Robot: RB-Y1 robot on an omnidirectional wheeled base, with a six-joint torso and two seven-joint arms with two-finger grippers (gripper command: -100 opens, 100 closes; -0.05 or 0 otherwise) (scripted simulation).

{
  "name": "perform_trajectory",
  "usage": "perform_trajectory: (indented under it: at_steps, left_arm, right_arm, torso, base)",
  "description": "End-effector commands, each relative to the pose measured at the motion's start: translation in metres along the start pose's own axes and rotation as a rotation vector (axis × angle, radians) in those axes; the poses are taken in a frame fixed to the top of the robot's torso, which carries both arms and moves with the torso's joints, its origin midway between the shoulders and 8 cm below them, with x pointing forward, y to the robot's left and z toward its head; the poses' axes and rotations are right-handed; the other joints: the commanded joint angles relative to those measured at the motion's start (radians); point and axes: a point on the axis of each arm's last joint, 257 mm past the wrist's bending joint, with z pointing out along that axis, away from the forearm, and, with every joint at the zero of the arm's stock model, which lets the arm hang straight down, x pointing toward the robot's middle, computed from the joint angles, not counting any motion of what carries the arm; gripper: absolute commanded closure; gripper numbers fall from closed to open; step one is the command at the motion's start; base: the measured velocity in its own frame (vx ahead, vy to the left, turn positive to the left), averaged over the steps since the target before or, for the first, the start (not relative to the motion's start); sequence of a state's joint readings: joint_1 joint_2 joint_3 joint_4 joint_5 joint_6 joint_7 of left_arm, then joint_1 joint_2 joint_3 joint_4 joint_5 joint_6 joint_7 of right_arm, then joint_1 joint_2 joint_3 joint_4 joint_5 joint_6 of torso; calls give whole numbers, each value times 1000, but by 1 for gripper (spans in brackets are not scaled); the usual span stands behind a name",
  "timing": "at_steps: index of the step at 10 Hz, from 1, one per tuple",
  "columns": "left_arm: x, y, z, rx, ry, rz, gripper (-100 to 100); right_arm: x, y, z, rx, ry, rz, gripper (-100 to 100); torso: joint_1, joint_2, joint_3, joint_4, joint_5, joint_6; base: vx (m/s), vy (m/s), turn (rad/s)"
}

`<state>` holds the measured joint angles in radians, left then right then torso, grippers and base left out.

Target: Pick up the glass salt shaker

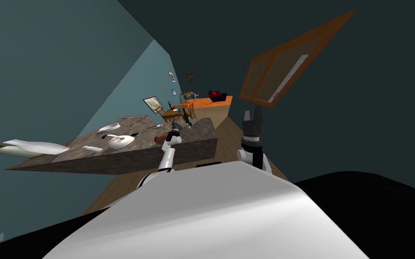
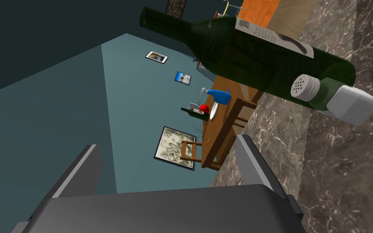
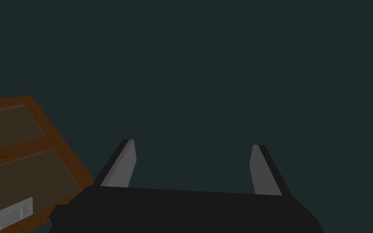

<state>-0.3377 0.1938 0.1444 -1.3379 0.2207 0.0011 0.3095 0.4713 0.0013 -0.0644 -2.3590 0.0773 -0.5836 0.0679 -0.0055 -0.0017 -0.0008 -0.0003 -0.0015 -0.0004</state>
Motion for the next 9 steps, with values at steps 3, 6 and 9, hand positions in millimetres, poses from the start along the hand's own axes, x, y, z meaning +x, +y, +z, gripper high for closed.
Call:
perform_trajectory:
  at_steps: [3, 6, 9]
  left_arm:
    - [-14, 11, 19, -54, -42, -69, -100]
    - [-32, 34, 26, -118, -91, -120, -100]
    - [-43, 45, 33, -159, -127, -173, -100]
  right_arm:
    - [0, 0, 0, 0, 0, 0, 0]
    - [0, 0, 0, 0, 0, 0, 0]
    - [0, 0, 0, 0, 0, 0, 0]
  torso:
    - [3, 0, 0, 0, 1, 0]
    - [1, -1, 0, 0, 0, 0]
    - [2, 0, 0, 0, 0, 0]
  base:
    - [15, -55, 22]
    - [22, -68, 32]
    - [15, -58, 26]
